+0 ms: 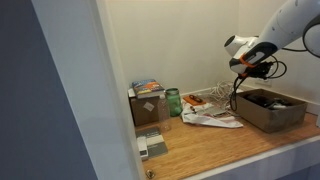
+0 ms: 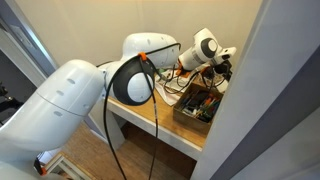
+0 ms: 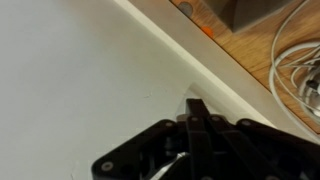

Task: Flip the light switch on the right side of the wall

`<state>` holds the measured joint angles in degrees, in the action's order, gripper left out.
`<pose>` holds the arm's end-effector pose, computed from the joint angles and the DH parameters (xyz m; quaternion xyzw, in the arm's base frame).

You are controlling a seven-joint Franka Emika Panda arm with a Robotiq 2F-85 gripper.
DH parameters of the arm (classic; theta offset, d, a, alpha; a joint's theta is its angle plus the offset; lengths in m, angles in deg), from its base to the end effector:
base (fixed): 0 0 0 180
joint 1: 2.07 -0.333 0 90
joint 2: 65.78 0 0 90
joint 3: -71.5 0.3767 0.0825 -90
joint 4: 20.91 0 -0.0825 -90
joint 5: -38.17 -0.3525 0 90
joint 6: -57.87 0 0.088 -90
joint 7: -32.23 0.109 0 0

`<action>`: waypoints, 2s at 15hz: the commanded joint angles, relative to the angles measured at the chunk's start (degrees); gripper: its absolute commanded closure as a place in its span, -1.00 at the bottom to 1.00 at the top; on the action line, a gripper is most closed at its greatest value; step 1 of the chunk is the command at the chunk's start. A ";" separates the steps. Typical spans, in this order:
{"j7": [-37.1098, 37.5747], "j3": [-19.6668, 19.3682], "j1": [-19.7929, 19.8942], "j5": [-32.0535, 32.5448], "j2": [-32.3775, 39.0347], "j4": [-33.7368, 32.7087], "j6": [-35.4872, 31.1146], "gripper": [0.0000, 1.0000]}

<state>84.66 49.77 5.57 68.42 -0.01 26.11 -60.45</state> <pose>0.7883 -0.2847 0.2945 0.8143 -0.4200 0.1602 0.3672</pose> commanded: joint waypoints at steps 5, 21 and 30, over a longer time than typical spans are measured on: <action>1.53 -0.29 3.01 -0.63 7.45 -11.14 0.50 1.00; 3.18 -1.08 6.52 0.02 12.33 -17.36 0.44 1.00; 3.62 -2.08 6.94 -0.24 12.52 -18.02 0.67 1.00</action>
<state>88.16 48.06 11.74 68.47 10.60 11.64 -60.43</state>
